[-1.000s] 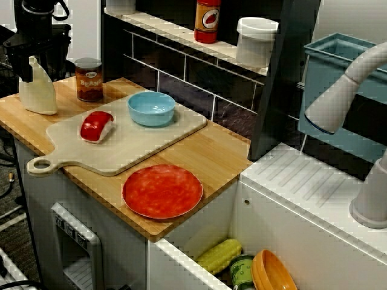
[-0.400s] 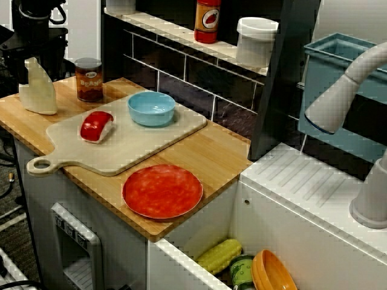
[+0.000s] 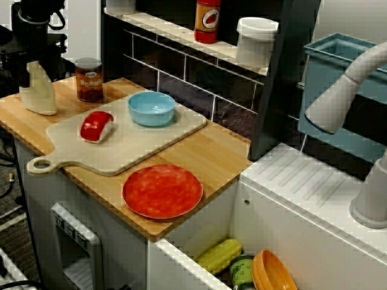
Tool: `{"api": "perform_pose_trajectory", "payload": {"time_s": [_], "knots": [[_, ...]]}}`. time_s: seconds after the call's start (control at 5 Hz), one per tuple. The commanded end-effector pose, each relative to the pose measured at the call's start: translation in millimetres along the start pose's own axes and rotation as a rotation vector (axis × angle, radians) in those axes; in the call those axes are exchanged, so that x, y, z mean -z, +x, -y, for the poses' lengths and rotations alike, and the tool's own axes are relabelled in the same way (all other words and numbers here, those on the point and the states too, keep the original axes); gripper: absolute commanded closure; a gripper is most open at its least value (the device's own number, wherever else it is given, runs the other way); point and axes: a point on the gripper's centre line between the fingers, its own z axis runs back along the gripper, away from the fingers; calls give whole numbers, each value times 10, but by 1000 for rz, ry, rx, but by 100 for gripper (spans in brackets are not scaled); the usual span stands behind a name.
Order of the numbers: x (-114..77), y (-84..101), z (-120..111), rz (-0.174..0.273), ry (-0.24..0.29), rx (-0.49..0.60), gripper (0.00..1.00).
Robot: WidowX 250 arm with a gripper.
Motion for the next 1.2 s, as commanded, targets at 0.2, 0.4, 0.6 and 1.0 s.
{"api": "perform_pose_trajectory", "payload": {"time_s": [0.2,0.4,0.6,1.0], "knots": [[-288,159,104,-7,-17,82,100],[-485,111,159,-17,-68,169,100],[-592,-24,247,-1,-106,284,100],[-779,-255,392,-26,-151,451,100]]}}
